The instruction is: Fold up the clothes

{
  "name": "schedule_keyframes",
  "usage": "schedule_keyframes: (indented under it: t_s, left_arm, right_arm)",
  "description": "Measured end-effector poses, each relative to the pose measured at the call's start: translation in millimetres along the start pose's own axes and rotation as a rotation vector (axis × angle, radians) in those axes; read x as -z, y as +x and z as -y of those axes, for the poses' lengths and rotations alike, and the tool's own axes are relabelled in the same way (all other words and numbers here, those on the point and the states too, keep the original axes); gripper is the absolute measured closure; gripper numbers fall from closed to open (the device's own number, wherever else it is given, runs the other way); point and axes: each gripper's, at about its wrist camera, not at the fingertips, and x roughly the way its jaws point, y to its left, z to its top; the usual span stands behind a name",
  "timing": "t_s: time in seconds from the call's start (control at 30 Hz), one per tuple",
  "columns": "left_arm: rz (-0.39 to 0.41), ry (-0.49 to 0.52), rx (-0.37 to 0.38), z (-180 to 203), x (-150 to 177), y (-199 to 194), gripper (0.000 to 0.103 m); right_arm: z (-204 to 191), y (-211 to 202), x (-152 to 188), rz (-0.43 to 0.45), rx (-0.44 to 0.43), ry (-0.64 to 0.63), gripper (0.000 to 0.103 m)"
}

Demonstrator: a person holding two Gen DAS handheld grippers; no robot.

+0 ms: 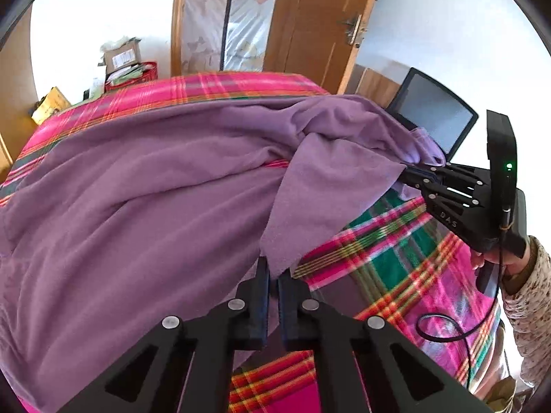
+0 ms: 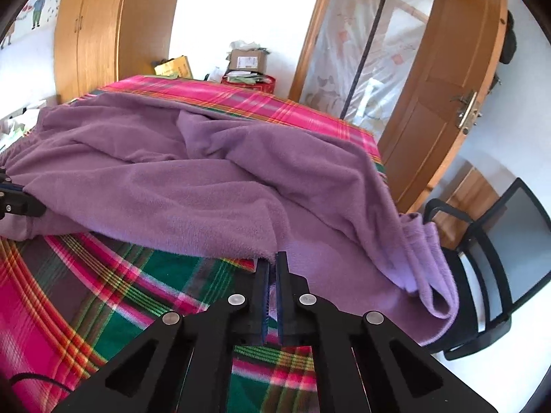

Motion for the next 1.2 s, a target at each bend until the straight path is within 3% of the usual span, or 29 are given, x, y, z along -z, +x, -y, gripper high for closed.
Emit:
schedule_keyframes:
  t_s: [0.53,0.83,0.97,1.2]
  left_arm:
    - [-0.033,0.130,0.008,26,20,-11,0.099]
    - [-0.082,0.193,-0.002,38,35,-9,0.099]
    - [-0.084,0.199,-0.005,38,39,-11,0.099]
    - [-0.078,0.183,0.007,36,43,-15,0.099]
  right_arm:
    - [9,-63,33,0.055,0.093,0.053,0.100]
    - [14,-92,68,0.019,0.144,0.091,0.102]
    - [21,-81,80,-0.029,0.120,0.131,0.102]
    - [67,-51,79,-0.051,0.014,0.383,0.096]
